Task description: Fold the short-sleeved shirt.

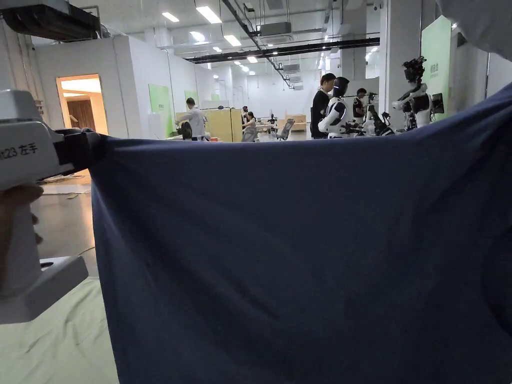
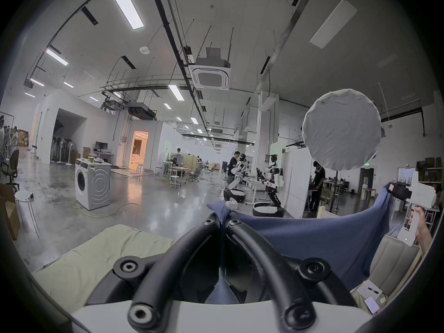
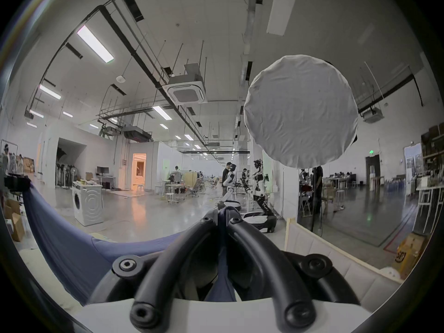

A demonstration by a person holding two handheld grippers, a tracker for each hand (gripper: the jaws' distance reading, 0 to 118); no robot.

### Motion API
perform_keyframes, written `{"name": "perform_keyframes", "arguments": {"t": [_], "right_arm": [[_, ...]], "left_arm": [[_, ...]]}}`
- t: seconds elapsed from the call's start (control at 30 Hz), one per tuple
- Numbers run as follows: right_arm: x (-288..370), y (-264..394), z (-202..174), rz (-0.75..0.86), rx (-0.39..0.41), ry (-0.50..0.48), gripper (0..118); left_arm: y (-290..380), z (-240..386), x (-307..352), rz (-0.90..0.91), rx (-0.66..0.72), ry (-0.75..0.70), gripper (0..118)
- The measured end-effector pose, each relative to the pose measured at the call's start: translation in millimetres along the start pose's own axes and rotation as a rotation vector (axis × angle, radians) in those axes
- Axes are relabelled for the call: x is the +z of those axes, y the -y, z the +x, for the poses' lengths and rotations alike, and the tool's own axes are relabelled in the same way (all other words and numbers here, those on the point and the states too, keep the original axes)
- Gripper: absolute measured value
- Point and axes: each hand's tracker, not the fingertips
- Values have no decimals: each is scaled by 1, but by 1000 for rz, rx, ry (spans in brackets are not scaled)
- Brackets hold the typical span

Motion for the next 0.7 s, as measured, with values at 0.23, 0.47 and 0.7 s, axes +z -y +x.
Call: {"name": "perform_keyframes", "arguments": {"t": [0.23,0.47,0.7], "right_arm": [[-22,6,-5,-13,15,26,5],[-53,23,-17,21,70,88,5],[-94,33,-25,2,71,111,4]], "left_arm": [[9,1,-36,-22,-11,14,3],[25,-3,-83,-45,6,-16,3],[32,-7,-122,-48,21,-37,3]]}}
